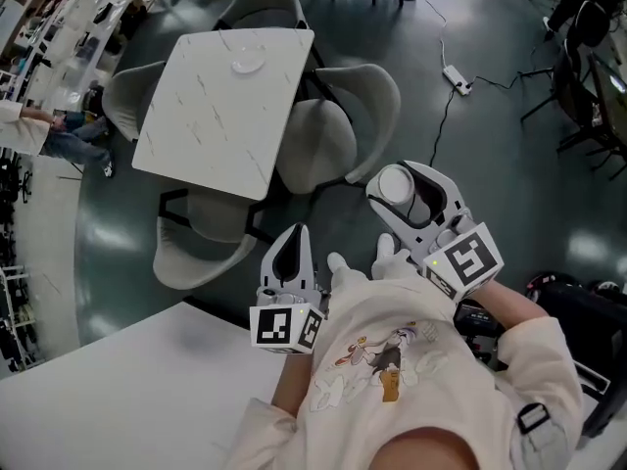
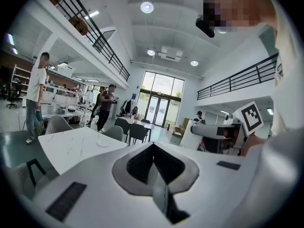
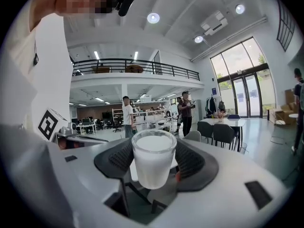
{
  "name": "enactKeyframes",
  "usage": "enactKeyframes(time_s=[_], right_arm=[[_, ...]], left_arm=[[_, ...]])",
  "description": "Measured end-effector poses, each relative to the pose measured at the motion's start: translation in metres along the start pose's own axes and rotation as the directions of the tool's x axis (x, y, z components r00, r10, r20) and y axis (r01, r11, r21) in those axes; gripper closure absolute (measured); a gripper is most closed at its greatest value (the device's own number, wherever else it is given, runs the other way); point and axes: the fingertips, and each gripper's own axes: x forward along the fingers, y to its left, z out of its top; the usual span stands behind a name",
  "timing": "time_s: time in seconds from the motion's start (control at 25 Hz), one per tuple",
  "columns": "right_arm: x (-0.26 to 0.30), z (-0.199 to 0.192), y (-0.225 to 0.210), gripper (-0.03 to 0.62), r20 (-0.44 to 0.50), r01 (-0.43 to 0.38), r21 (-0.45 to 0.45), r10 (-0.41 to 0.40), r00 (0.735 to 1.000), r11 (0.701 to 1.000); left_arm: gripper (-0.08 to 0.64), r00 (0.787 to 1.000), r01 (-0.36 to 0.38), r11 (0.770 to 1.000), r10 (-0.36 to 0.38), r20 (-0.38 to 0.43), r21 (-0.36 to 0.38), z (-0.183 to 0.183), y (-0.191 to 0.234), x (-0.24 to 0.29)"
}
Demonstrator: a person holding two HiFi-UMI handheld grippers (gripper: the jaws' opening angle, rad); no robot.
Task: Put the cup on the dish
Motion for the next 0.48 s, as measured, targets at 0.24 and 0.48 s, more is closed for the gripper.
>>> enactKeyframes(time_s=[0.24,0.48], right_arm=[[-0.023,-0.007,-0.023,0.321,0.002,-0.028,0.026,0.028,1.0,0.999],[-0.045,-0.022,-0.039,0.321,-0.006,-0.049,-0.002,0.049,0.999,0.999]], left_arm=[[0.557,0.998,-0.056,0.998,0.055,0.021,0.015,-0.008,-0.019,0.0],[0.557,0.998,-0.051,0.999,0.051,-0.035,0.002,-0.049,-0.065,0.007]])
